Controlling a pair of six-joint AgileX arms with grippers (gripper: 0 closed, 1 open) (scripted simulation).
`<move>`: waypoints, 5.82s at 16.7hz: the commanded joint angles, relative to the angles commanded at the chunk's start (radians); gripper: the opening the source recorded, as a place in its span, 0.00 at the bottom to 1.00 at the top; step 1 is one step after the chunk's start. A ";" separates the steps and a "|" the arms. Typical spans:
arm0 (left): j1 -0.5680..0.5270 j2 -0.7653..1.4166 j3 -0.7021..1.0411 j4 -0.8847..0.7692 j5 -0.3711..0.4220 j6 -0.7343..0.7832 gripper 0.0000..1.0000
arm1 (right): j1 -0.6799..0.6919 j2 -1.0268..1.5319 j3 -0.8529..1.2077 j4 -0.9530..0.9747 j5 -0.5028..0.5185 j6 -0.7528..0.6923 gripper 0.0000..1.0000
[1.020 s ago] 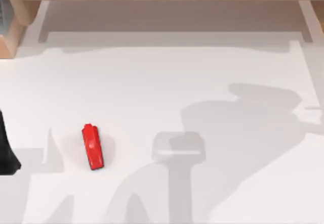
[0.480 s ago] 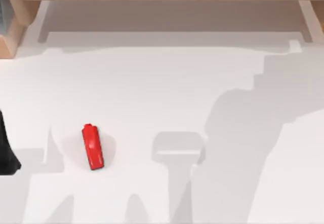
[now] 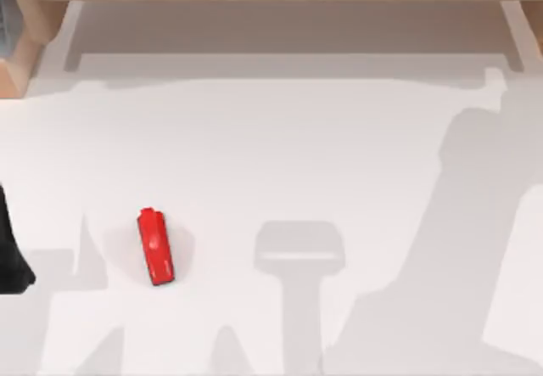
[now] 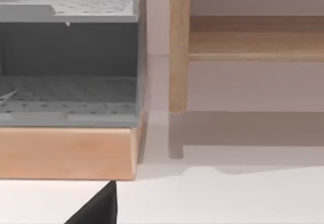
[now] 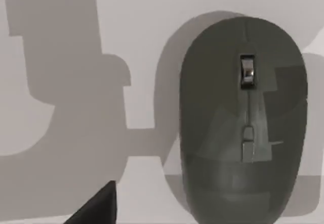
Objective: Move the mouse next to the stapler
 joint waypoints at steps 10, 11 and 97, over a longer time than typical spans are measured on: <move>0.000 0.000 0.000 0.000 0.000 0.000 1.00 | 0.000 0.020 0.010 0.002 0.000 -0.006 1.00; 0.000 0.000 0.000 0.000 0.000 0.000 1.00 | 0.000 0.019 0.005 0.005 0.000 -0.008 1.00; 0.000 0.000 0.000 0.000 0.000 0.000 1.00 | 1.215 -0.231 -0.424 0.190 0.110 1.233 0.00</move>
